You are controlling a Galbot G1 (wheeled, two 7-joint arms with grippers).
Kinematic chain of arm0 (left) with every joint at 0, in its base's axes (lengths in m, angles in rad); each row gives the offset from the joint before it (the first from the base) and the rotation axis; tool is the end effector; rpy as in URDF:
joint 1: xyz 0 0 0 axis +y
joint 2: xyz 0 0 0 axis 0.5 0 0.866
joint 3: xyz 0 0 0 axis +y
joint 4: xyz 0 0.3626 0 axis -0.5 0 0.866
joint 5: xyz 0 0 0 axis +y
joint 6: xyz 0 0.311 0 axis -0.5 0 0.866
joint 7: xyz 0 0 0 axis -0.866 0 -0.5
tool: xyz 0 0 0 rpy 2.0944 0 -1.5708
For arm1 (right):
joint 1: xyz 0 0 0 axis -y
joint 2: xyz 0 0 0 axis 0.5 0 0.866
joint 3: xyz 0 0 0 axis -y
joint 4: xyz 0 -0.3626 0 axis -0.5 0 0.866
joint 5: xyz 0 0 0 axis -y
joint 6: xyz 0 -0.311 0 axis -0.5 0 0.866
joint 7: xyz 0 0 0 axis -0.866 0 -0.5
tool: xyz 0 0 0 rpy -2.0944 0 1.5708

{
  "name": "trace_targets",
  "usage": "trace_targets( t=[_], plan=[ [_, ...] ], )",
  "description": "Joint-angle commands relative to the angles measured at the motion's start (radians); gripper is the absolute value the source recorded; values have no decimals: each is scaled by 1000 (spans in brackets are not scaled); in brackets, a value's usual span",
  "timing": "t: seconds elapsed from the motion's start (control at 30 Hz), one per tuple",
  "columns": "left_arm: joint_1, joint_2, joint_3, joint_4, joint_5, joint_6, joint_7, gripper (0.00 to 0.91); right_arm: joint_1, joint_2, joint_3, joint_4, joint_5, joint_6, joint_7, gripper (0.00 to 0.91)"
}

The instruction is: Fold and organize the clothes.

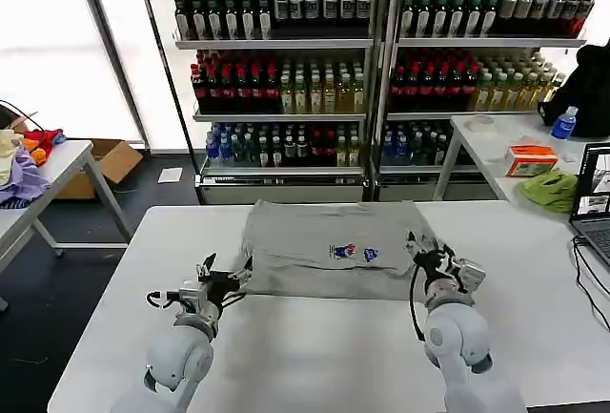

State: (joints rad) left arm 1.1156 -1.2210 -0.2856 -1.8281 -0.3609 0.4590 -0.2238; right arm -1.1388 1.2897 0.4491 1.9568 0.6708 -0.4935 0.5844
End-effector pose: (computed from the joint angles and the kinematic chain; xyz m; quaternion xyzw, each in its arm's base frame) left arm 0.2717 0.0305 -0.3099 -0.0464 -0.9824 -0.0299 0.1787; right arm 0.2640 -0.0475 -0.2671 -0.1273 -0.9687 -0.1243 0.1731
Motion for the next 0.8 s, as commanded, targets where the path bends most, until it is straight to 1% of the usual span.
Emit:
trace_targets(
  t=[0.03, 0.13, 0.27, 0.33, 0.43, 0.6, 0.63, 0.67, 0.7, 0.73, 0.8],
  plan=[
    [14, 3, -2, -17, 1, 7, -2, 907, -141, -63, 48, 78, -25, -60, 34, 907],
    [14, 11, -1, -19, 1, 14, -1, 907, -159, -105, 49, 81, -46, -84, 26, 907],
    [19, 24, 1, -22, 5, 33, 1, 907, -174, -167, 42, 75, -87, -86, 11, 907],
    [23, 30, 3, -23, 9, 42, 6, 907, -175, -187, 37, 66, -92, -86, 4, 907],
    [23, 35, 0, -26, 12, 51, 10, 907, -171, -190, 26, 49, -105, -86, -5, 907],
    [27, 39, -3, -27, 14, 66, 10, 907, -165, -188, 8, 24, -115, -86, -4, 907],
    [27, 40, -2, -27, 17, 68, 10, 796, -162, -189, 4, 15, -114, -86, -6, 907],
    [27, 42, -1, -26, 18, 69, 10, 766, -159, -190, 2, 8, -113, -86, -7, 907],
    [27, 44, 1, -25, 20, 71, 10, 695, -157, -189, -1, -1, -111, -86, -10, 907],
    [27, 44, 3, -23, 21, 72, 10, 665, -153, -187, -6, -12, -110, -86, -14, 907],
    [27, 43, 6, -14, 22, 78, 12, 655, -147, -179, -10, -30, -112, -85, -28, 907]
  ],
)
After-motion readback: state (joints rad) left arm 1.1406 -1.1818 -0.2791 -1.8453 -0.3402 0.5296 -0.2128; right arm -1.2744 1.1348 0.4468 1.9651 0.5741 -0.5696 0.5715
